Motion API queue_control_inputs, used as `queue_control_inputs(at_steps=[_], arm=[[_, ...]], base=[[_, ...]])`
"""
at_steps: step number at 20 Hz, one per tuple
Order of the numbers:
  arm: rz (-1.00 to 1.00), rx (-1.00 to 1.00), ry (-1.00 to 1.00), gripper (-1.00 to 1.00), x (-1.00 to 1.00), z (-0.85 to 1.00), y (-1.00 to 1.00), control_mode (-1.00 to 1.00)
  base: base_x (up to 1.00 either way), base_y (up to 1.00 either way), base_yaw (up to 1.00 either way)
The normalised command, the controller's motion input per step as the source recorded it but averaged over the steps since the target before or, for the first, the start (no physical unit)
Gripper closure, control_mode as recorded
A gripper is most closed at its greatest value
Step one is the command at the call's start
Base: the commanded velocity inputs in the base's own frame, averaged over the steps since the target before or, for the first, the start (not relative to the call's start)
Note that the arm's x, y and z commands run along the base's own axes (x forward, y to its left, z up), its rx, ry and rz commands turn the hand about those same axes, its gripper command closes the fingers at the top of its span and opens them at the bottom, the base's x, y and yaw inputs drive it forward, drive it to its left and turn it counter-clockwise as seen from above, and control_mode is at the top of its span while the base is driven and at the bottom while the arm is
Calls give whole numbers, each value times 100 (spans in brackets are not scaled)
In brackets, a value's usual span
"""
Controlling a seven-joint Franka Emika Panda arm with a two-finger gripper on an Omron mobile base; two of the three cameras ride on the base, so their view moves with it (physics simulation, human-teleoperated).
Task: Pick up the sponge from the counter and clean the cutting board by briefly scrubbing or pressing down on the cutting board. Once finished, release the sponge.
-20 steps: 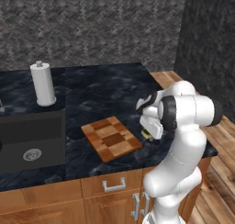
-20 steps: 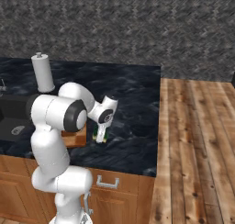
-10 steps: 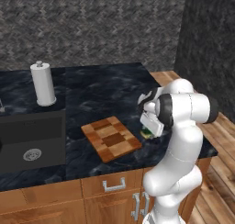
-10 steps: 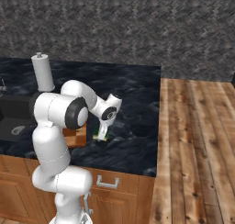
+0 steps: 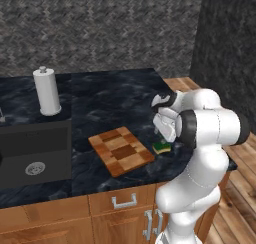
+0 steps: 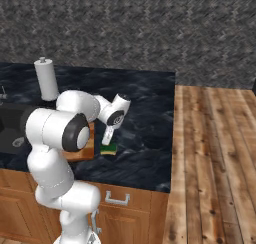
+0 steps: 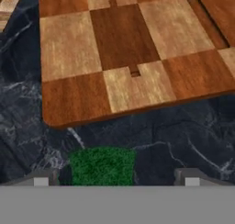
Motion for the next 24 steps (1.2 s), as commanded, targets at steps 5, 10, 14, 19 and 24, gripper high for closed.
queue_control_inputs(at_steps=[5,10,14,19,24], arm=[[-15,0,-19,-100,-41,74,14,-100],[-27,0,-15,-100,-60,60,28,-100],[-32,0,-4,-100,-71,32,39,-100],[-35,0,0,-100,-69,20,35,-100],[-39,0,0,-100,-59,21,25,-100]], base=[[0,0,0],[0,0,0],[0,0,0],[0,0,0],[0,0,0]])
